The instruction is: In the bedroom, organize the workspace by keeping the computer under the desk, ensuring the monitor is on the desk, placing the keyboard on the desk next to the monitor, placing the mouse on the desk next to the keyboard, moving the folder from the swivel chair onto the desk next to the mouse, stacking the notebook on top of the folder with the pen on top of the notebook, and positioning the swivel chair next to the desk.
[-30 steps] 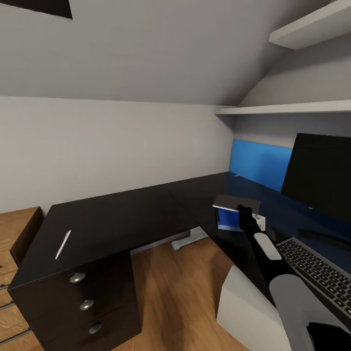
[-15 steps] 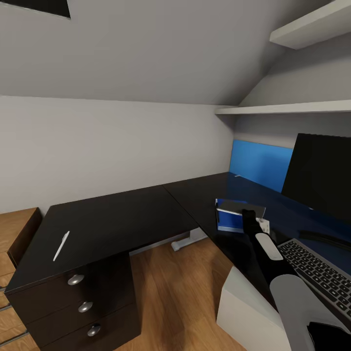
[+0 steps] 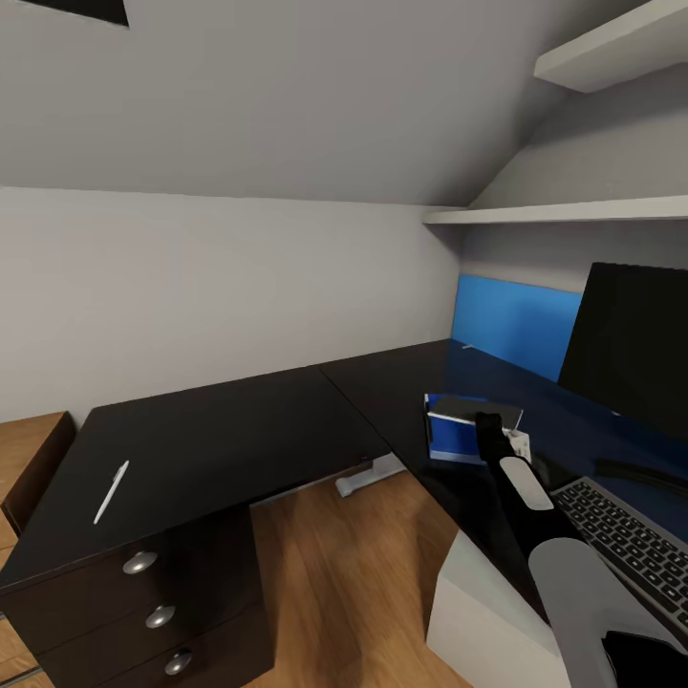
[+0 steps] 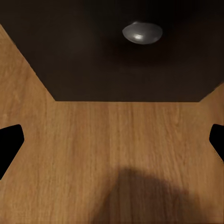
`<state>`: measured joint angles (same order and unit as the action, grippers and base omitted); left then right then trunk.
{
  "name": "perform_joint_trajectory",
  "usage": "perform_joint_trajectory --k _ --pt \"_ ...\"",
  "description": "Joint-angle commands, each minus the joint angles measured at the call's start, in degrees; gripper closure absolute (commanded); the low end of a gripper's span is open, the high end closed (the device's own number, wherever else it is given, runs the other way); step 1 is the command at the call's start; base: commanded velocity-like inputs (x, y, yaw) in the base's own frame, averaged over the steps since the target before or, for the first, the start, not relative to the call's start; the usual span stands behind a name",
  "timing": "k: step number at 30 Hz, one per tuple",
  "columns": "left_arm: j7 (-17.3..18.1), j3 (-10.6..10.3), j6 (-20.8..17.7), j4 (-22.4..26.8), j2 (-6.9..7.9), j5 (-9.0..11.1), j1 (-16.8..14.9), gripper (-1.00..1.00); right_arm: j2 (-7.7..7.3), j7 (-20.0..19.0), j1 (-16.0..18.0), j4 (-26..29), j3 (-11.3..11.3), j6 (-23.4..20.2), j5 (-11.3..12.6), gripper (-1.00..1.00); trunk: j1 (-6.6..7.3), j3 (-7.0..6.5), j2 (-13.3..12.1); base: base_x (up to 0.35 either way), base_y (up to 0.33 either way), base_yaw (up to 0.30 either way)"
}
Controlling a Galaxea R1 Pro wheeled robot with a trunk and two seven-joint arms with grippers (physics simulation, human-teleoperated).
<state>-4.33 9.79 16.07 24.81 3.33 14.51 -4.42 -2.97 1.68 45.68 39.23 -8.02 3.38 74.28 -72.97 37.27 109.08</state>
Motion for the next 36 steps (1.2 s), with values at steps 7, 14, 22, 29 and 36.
perform_joint_trajectory --k 7,14,22,29,36 --pt "-0.06 -0.12 0.19 -0.02 0.01 0.43 -0.06 -1.0 -0.02 0.86 0.02 0.06 0.11 0.65 0.53 1.0 -0.01 0.06 0.03 0.052 0.0 0.0" --pt "-0.06 -0.07 0.25 -0.02 0.01 0.43 -0.05 -1.0 -0.03 1.06 0.02 0.06 0.11 1.21 0.52 1.0 -0.01 0.06 0.03 0.182 0.0 0.0" --pt "-0.06 -0.06 0.2 -0.02 0.0 0.43 -0.02 -1.0 -0.14 1.52 0.02 0.0 0.11 1.56 0.46 1.0 -0.01 0.06 0.03 0.056 0.0 0.0" --pt "-0.06 -0.08 0.2 -0.02 -0.02 0.43 -0.04 -1.0 -0.41 3.7 0.07 -0.06 0.11 2.69 -0.37 1.0 -0.01 0.06 0.03 0.005 0.0 0.0" --pt "-0.06 -0.03 0.26 -0.02 0.01 0.43 -0.04 -1.0 -0.39 5.14 0.14 -1.89 0.11 4.22 -5.08 1.0 -0.01 0.06 0.03 0.0 0.0 0.0"
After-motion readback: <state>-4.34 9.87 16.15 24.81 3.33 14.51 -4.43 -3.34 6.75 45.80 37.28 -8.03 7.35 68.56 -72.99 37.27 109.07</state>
